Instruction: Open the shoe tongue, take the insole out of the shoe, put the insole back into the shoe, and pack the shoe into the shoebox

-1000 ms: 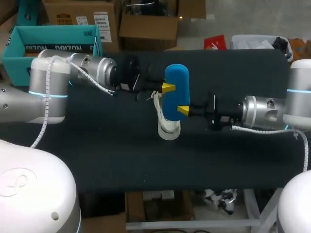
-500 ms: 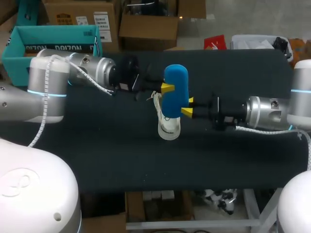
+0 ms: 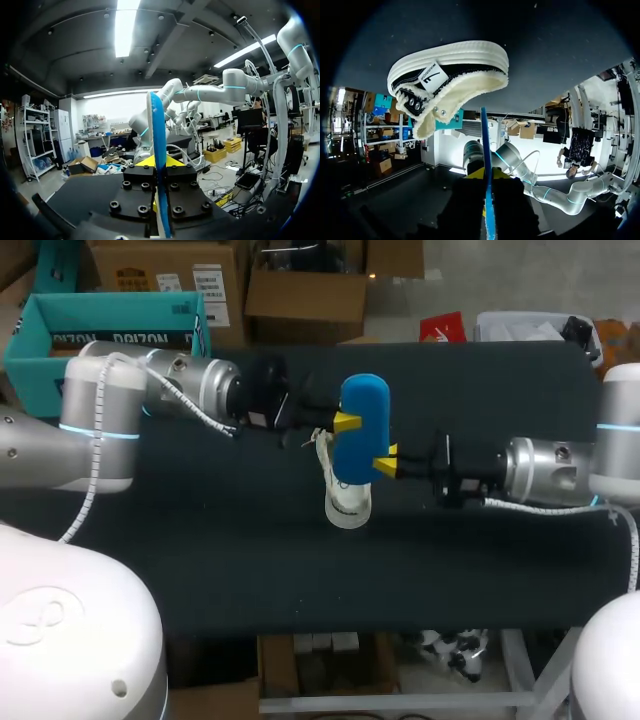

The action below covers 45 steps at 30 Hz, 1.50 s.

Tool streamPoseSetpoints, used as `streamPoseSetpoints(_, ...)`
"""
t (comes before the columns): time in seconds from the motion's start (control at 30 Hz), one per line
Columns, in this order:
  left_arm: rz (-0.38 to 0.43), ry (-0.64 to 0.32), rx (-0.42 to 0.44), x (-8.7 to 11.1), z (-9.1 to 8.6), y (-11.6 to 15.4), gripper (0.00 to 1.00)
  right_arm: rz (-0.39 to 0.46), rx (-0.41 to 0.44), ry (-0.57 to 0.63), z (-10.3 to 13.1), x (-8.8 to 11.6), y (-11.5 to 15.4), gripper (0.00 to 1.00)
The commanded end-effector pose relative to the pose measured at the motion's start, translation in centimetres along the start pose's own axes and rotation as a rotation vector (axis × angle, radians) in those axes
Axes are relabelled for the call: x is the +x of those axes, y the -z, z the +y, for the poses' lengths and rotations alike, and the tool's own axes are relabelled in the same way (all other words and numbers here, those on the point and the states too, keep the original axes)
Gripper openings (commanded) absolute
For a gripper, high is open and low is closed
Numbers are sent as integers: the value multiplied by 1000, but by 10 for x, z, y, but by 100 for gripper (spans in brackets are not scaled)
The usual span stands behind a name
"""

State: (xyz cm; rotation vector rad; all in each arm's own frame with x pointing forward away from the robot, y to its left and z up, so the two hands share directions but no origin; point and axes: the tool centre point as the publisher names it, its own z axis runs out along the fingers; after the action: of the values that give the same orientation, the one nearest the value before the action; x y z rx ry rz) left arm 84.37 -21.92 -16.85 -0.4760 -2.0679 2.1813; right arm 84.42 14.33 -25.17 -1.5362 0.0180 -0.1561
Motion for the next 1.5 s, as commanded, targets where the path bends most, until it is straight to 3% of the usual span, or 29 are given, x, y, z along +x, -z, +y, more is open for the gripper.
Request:
streamPoseSetpoints(0.03, 0, 1, 4, -2, 4, -3, 0, -8, 3, -3, 2, 2, 0, 0)
streamPoseSetpoints(0.3, 8, 23, -17, -3, 5, -4, 0, -19, -15, 0, 2, 4, 2, 0)
streamPoseSetpoints(0.33, 21, 42, -16, -3, 6, -3, 24, -25, -22, 2, 2, 4, 3, 0)
streamPoseSetpoints(0.37, 41, 63, -26, -3, 5, -1, 93, -28, -29, 9, 1, 3, 4, 0)
streamPoseSetpoints(0.4, 48, 69, -29, -3, 3, 3, 100, -32, -31, 17, 0, 3, 6, 0)
streamPoseSetpoints(0.67, 182, 177, -73, 6, -9, 42, 100, -54, 19, 121, -7, -6, 29, 0)
streamPoseSetpoints(0.77, 283, 260, -112, 8, -10, 59, 100, -73, 24, 122, -7, -9, 32, 0)
streamPoseSetpoints(0.9, 486, 396, -209, 9, -6, 75, 100, -150, 25, 113, -5, -14, 23, 0)
streamPoseSetpoints(1.0, 570, 462, -266, 11, -1, 83, 100, -207, 42, 115, -3, -20, 16, 0)
streamPoseSetpoints(1.23, 649, 502, -343, 13, 8, 88, 100, -253, 45, 126, -1, -29, 12, 0)
streamPoseSetpoints(1.5, 659, 443, -347, 13, 11, 91, 100, -277, 62, 118, -3, -38, 9, 0)
